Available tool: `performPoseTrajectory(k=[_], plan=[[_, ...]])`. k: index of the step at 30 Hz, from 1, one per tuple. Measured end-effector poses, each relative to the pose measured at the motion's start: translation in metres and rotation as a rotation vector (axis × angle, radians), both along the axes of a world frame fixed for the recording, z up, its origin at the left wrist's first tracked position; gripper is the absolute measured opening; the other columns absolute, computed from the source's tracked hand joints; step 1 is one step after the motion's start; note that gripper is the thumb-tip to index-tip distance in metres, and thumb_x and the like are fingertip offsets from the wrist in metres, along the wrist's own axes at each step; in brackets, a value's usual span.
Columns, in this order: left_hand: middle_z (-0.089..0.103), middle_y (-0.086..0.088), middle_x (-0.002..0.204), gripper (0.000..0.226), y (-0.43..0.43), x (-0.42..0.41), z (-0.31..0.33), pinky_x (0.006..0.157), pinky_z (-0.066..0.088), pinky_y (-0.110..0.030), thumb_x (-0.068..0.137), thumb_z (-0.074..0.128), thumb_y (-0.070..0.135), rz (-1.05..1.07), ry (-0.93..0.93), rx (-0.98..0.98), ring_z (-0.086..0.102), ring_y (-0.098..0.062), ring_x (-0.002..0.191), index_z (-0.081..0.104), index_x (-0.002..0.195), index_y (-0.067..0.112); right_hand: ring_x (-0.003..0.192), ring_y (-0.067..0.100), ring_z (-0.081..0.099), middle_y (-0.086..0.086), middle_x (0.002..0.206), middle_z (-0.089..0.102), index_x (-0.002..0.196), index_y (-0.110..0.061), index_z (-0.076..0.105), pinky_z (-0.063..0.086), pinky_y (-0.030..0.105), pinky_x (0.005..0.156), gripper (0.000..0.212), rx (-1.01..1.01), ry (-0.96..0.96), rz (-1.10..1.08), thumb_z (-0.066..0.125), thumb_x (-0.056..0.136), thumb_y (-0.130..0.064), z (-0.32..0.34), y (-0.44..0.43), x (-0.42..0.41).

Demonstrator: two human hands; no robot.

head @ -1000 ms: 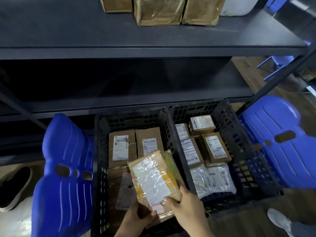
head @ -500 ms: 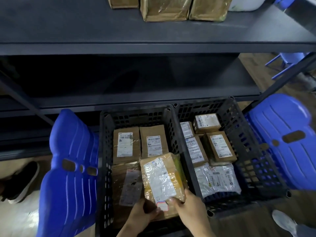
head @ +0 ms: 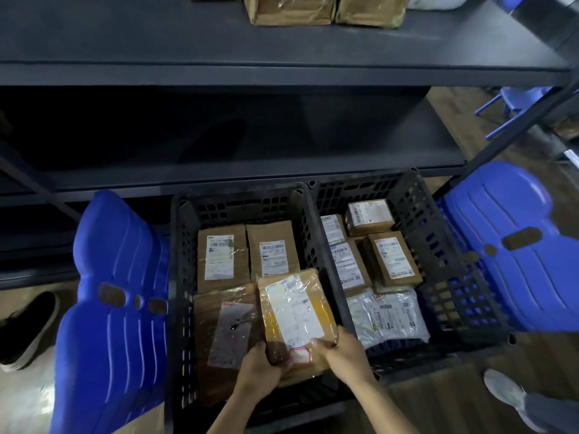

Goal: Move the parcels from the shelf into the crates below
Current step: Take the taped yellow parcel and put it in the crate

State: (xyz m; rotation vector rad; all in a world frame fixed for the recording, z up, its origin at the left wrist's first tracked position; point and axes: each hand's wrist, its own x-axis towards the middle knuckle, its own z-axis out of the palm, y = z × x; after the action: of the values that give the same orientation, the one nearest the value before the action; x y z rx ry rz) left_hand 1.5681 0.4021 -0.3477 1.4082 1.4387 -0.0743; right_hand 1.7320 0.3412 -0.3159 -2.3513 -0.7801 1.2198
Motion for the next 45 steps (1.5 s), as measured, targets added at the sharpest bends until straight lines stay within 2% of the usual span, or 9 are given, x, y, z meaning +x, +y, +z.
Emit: performPoseTrajectory(k=[5, 9, 18, 20, 22, 26, 30, 36, 45], plan=[[0.073, 0.004, 0.104, 0.041, 0.0, 0.007, 0.0, 0.078, 0.046, -0.016, 0.073, 0.078, 0.035, -0.019, -0.021, -0.006, 0.066, -0.01, 0.095, 0.069, 0.108, 0.016, 0.128, 0.019, 0.049, 0.003, 0.146, 0.04, 0.147, -0.017, 0.022, 0.049, 0.028, 0.092, 0.075, -0.007, -0.496, 0.258, 0.064, 0.088, -0.034, 0.009, -0.007, -0.026], [0.073, 0.001, 0.103, 0.038, -0.001, 0.012, 0.001, 0.077, 0.048, -0.019, 0.073, 0.078, 0.034, -0.021, 0.009, 0.01, 0.067, -0.012, 0.096, 0.068, 0.106, 0.017, 0.146, 0.021, -0.016, 0.001, 0.159, -0.02, 0.151, -0.019, -0.009, 0.004, 0.027, 0.116, 0.081, 0.076, -0.584, 0.635, 0.048, 0.095, -0.007, 0.005, -0.002, -0.023], [0.07, -0.003, 0.113, 0.04, 0.014, 0.028, 0.002, 0.071, 0.046, -0.022, 0.081, 0.068, 0.032, -0.125, 0.164, 0.114, 0.065, -0.018, 0.103, 0.063, 0.117, 0.018, 0.146, 0.02, -0.015, 0.005, 0.159, -0.017, 0.151, -0.013, -0.009, 0.0, 0.028, 0.116, 0.086, -0.093, -0.452, 0.855, 0.052, 0.092, -0.003, -0.013, 0.042, 0.004], [0.049, -0.011, 0.14, 0.067, 0.02, 0.025, 0.0, 0.088, 0.049, -0.027, 0.087, 0.061, 0.02, -0.251, 0.259, 0.235, 0.056, -0.02, 0.12, 0.03, 0.145, 0.009, 0.146, 0.02, -0.015, 0.004, 0.159, -0.017, 0.151, -0.013, -0.009, -0.002, 0.029, 0.116, 0.089, -0.117, -0.416, 0.905, 0.053, 0.089, 0.001, -0.018, 0.041, 0.006], [-0.007, -0.008, 0.16, 0.091, 0.021, 0.016, -0.006, 0.115, 0.028, -0.033, 0.092, 0.052, 0.022, -0.502, 0.289, 0.339, 0.019, -0.022, 0.145, -0.02, 0.146, 0.01, 0.139, 0.021, -0.026, 0.004, 0.154, -0.029, 0.149, -0.009, -0.013, -0.005, 0.032, 0.116, 0.102, -0.181, -0.403, 0.994, 0.065, 0.084, -0.004, -0.029, 0.025, 0.001], [-0.027, -0.001, 0.156, 0.1, 0.029, 0.007, -0.023, 0.118, -0.009, -0.043, 0.087, 0.052, 0.05, -0.831, 0.377, 0.341, -0.024, -0.023, 0.143, -0.02, 0.148, 0.015, 0.112, 0.018, -0.06, 0.005, 0.128, -0.062, 0.13, -0.009, -0.043, -0.036, 0.03, 0.101, 0.097, -0.147, -0.443, 0.95, 0.046, 0.095, -0.002, -0.053, 0.004, -0.007], [-0.006, -0.002, 0.161, 0.091, 0.046, 0.014, -0.027, 0.119, -0.002, -0.042, 0.087, 0.054, 0.044, -0.907, 0.41, 0.347, -0.014, -0.026, 0.147, -0.001, 0.152, 0.014, 0.135, 0.02, -0.033, 0.006, 0.154, -0.029, 0.147, -0.009, -0.018, -0.014, 0.037, 0.115, 0.096, -0.231, -0.291, 1.014, 0.059, 0.091, -0.018, -0.056, 0.027, 0.003], [-0.008, -0.006, 0.161, 0.077, 0.049, 0.019, -0.025, 0.12, 0.0, -0.045, 0.096, 0.046, 0.032, -0.973, 0.452, 0.345, -0.014, -0.028, 0.147, -0.003, 0.152, 0.012, 0.141, 0.024, -0.027, 0.008, 0.154, -0.028, 0.149, -0.005, -0.015, -0.008, 0.035, 0.118, 0.1, -0.199, -0.21, 0.925, 0.055, 0.091, -0.046, -0.057, 0.021, 0.003], [0.003, -0.016, 0.16, 0.087, 0.041, 0.032, -0.031, 0.12, -0.006, -0.04, 0.091, 0.055, 0.035, -1.072, 0.467, 0.3, -0.005, -0.027, 0.148, 0.003, 0.15, -0.002, 0.14, 0.033, -0.026, 0.002, 0.148, -0.031, 0.13, -0.003, -0.043, 0.011, 0.034, 0.118, 0.083, -0.135, -0.375, 0.844, 0.033, 0.097, 0.005, -0.078, 0.001, -0.002]])
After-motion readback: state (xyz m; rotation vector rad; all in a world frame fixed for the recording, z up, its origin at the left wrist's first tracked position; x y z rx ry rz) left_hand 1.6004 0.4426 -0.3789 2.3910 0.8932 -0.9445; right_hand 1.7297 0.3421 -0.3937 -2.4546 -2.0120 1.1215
